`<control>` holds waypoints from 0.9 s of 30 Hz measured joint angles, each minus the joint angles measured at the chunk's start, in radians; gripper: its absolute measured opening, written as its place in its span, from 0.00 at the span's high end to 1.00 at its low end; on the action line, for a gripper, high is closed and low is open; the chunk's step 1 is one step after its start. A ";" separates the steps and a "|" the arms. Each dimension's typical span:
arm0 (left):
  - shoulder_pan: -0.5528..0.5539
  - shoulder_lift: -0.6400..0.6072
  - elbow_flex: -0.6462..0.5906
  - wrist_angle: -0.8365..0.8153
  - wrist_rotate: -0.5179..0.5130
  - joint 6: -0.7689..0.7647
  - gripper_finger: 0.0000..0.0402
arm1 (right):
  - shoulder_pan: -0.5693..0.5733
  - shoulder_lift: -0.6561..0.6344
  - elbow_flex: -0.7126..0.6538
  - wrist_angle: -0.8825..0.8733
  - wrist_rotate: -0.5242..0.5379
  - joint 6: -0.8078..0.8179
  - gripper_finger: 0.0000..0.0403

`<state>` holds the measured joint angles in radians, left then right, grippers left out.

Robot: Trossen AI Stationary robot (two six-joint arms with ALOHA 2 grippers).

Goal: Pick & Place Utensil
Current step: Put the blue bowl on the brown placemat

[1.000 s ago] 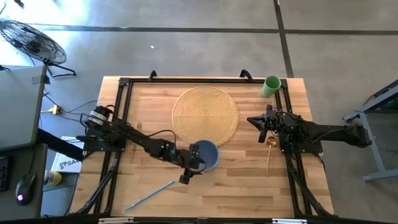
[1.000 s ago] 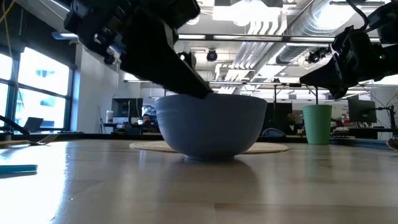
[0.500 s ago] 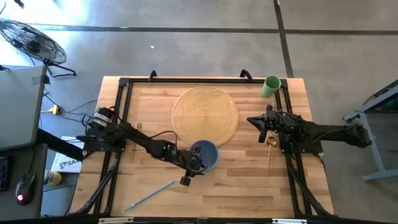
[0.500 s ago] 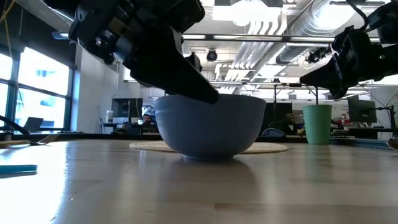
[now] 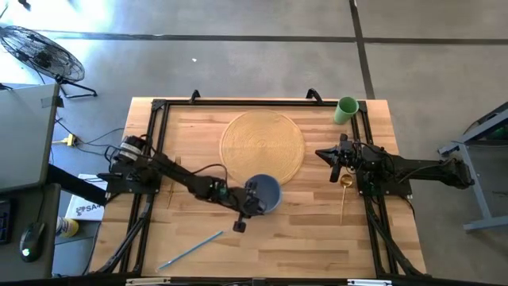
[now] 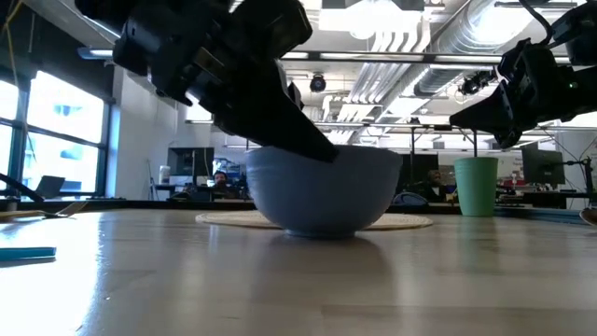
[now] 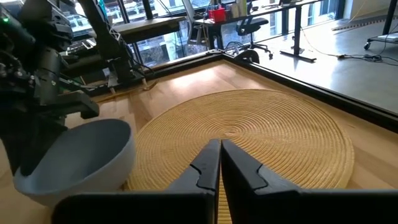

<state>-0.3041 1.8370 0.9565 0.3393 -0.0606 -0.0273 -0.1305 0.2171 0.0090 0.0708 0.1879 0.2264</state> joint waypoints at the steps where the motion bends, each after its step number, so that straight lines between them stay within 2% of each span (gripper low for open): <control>1: 0.007 0.000 0.000 0.001 0.006 -0.003 0.95 | 0.000 0.000 0.000 0.000 0.000 0.000 0.98; 6: 0.037 -0.004 0.000 0.006 0.047 -0.044 0.98 | 0.000 0.000 0.000 0.000 0.000 0.000 0.98; 13: 0.004 -0.025 0.006 -0.027 0.036 -0.048 0.99 | 0.000 0.000 0.000 0.000 0.000 0.000 0.98; 19: -0.017 -0.036 0.104 -0.243 -0.102 0.018 0.98 | 0.000 0.000 0.000 0.001 0.000 0.000 0.98; 21: 0.000 -0.041 0.127 -0.269 -0.129 0.046 0.98 | 0.000 0.001 0.000 -0.004 0.000 0.000 0.98; 27: 0.110 -0.078 0.126 -0.249 -0.110 0.076 0.98 | 0.000 0.006 0.000 -0.001 0.000 0.000 0.98</control>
<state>-0.1944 1.7588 1.0829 0.0899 -0.1711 0.0488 -0.1307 0.2230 0.0086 0.0701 0.1883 0.2268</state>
